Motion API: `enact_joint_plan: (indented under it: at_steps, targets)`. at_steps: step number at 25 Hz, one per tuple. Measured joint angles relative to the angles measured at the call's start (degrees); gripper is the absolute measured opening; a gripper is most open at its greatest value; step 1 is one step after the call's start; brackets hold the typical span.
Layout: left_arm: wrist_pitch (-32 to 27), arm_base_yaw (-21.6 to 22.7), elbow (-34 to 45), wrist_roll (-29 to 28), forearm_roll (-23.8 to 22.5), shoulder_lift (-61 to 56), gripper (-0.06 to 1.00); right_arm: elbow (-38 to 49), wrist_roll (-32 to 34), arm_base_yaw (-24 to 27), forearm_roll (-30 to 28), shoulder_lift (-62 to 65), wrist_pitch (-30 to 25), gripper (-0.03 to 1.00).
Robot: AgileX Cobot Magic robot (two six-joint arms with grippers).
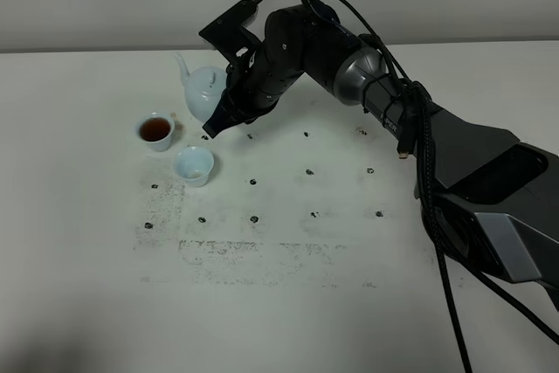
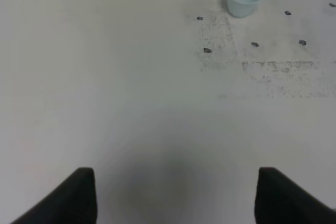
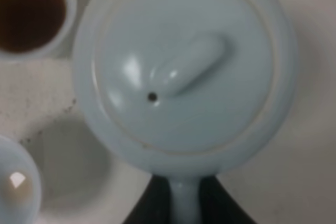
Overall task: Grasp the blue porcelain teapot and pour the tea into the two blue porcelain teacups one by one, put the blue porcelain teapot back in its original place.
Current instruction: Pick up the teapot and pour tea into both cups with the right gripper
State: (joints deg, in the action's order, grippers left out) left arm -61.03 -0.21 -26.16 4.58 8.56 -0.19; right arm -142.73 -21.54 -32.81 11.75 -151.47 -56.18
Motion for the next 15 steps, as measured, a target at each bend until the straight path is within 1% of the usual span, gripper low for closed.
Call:
enact_joint_plan:
  at_steps: [7,10,15]
  targets:
    - [0.05,0.00,0.00,0.00,0.00,0.00,0.61,0.00,-0.72,0.00,-0.31,-1.48,0.39,0.05]
    - [0.05,0.00,0.00,0.00,0.00,0.00,0.61,0.00,-0.77,0.00,-1.83,-1.15,-0.14,0.05]
    - [0.05,0.00,0.00,0.00,0.00,0.00,0.61,0.00,-0.95,0.13,-6.46,2.66,-5.30,0.05]
